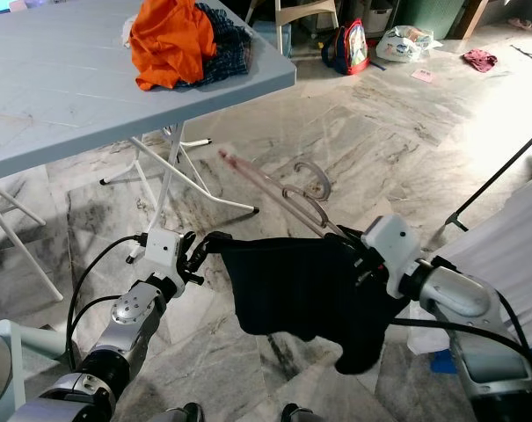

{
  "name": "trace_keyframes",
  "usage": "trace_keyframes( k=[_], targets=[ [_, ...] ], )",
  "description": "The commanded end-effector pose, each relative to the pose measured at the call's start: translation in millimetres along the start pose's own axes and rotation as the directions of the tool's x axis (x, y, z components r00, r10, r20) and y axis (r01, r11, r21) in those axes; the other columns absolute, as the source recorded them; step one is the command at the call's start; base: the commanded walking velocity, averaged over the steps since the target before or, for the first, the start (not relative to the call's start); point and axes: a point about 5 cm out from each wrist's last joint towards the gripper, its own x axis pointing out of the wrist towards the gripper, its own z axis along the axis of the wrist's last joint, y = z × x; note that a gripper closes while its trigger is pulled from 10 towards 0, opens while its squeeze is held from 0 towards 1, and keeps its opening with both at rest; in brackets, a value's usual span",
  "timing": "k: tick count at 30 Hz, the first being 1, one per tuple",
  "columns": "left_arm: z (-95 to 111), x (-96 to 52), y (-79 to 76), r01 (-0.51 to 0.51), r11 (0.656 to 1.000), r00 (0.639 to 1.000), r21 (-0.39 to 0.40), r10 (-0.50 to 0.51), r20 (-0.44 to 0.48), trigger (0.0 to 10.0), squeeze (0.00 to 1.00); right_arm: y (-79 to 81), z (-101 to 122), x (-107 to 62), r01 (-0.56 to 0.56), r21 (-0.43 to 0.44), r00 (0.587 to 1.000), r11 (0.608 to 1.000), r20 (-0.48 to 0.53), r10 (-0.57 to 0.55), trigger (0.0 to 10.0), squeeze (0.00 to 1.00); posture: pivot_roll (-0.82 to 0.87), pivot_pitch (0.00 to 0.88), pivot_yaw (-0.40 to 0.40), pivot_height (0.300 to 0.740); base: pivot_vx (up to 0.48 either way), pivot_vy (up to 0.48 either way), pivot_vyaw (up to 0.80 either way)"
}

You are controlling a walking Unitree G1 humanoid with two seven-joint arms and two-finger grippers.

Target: Hang hanger

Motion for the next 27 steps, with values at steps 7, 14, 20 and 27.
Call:
trace_keyframes(
  k=[7, 14, 20, 27],
  targets=[
    [-4.4, -5.8, 6.9, -0.031, 0.999, 1.0, -0.017, 0.031, -0.004, 10.0, 1.0, -7.6, 7.6, 9.6, -0.009, -0.06, 1.0, 0.998, 0.023, 0.01, 10.0, 0.0, -0.07, 0.187, -0.001, 0.74, 0.0, 0.0, 0.0],
    [-5.8, -6.8, 4.5, -0.029, 1.0, 1.0, -0.007, 0.029, -0.002, 10.0, 1.0, -7.6, 9.1, 15.5, -0.012, -0.092, 1.0, 0.996, 0.026, 0.015, 10.0, 0.0, -0.08, 0.19, -0.002, 0.74, 0.0, 0.0, 0.0],
    [-6.0, -7.1, 3.3, -0.035, 0.999, 0.999, 0.008, 0.035, 0.002, 10.0, 1.0, -4.3, 4.6, 15.6, -0.047, -0.12, 0.999, 0.992, -0.005, 0.046, 10.0, 0.0, -0.08, 0.192, -0.003, 0.74, 0.0, 0.0, 0.0],
    [0.5, -6.2, 3.3, -0.001, 0.997, 0.999, 0.079, -0.002, 0.032, 10.0, 1.0, -5.5, -3.1, 11.2, -0.093, -0.18, 0.994, 0.979, -0.072, 0.082, 10.0, 0.0, -0.08, 0.192, -0.001, 0.74, 0.0, 0.0, 0.0]
  ],
)
